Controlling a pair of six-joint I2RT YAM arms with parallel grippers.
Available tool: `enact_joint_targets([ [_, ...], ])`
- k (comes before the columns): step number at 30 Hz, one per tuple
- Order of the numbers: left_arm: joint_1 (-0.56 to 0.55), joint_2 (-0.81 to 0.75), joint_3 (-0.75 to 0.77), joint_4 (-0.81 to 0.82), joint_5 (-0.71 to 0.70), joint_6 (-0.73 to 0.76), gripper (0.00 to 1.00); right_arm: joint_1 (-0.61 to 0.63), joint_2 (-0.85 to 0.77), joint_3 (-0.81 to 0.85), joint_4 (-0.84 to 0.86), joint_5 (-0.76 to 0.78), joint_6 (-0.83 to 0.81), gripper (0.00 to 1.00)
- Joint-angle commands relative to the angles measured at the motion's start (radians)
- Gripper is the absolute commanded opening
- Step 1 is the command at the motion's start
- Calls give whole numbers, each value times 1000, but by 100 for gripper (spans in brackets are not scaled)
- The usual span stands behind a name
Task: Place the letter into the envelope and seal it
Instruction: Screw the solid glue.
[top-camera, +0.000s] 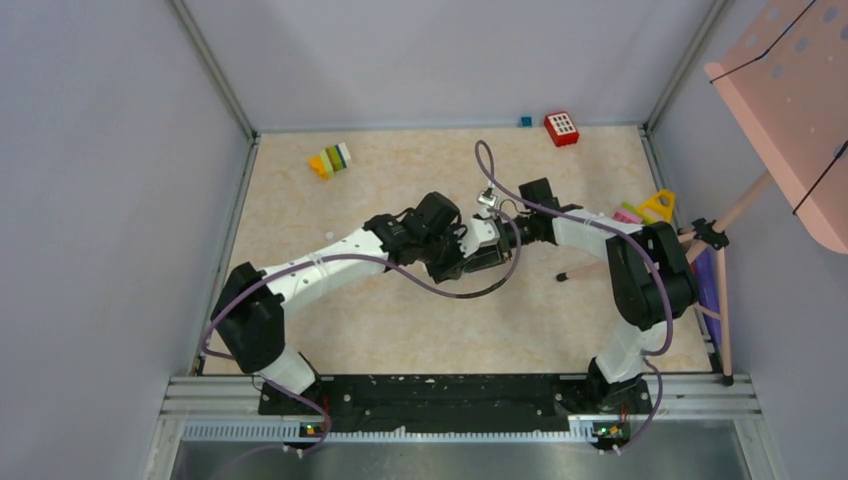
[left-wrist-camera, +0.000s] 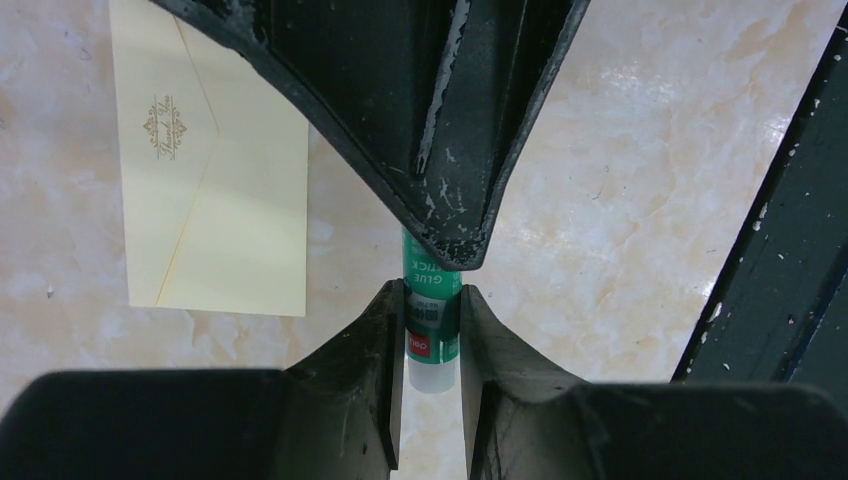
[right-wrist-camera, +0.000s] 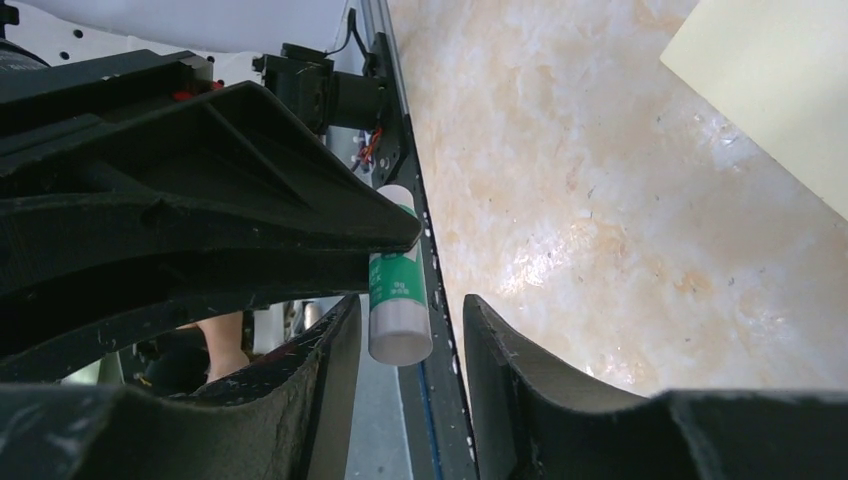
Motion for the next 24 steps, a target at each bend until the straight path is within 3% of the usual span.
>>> enact_joint_targets([
  [1,-12,17,25,27,17,13,0,27,9,44,47,-33,16,40],
  [10,-22,20,24,34,-15,6,0,45,11,44,45,-41,12,23],
  [15,-22,14,22,47,-42,-1,0,45,11,43,38,-32,6,23],
  [18,-22,14,22,44,-42,-2,0,45,11,46,36,-28,-1,16],
  [20,-21,17,25,42,-44,-4,11,45,12,51,23,-29,-14,14],
  [24,-15,4,25,41,-54,-15,50,45,8,62,-7,-30,-43,13],
])
